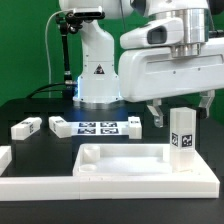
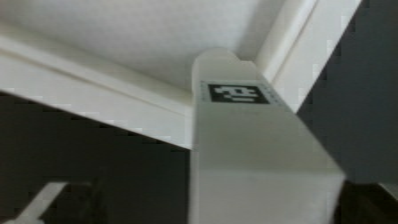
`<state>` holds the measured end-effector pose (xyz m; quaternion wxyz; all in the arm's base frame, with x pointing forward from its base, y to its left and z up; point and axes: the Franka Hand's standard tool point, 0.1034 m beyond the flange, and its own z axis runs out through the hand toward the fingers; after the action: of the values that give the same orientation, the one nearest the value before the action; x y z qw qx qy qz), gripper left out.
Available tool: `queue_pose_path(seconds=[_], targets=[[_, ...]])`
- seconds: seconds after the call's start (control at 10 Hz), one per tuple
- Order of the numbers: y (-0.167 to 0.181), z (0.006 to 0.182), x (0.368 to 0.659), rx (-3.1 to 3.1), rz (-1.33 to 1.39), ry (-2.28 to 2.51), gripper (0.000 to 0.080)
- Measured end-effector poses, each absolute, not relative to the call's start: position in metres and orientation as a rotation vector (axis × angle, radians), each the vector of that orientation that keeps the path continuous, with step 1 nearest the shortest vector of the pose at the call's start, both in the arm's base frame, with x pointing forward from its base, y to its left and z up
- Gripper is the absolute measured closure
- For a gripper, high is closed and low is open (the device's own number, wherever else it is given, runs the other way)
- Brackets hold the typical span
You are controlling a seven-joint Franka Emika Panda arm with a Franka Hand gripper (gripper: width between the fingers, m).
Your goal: Assemble desk
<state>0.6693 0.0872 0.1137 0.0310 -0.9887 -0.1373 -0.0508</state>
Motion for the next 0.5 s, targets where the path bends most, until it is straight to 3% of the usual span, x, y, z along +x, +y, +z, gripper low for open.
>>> queue_pose_path(seconds=[0.2,0.3,0.5], targets=[[0.0870,0.1135,0.6693,-3.048,-0.156,-0.410,0.0422],[0.0874,0.1134,0.6692,-3.060,-0.149,-0.223,0.0511],[0.0867,0.1134,0.6693,-3.063,-0.142,-0.022,0.0510]])
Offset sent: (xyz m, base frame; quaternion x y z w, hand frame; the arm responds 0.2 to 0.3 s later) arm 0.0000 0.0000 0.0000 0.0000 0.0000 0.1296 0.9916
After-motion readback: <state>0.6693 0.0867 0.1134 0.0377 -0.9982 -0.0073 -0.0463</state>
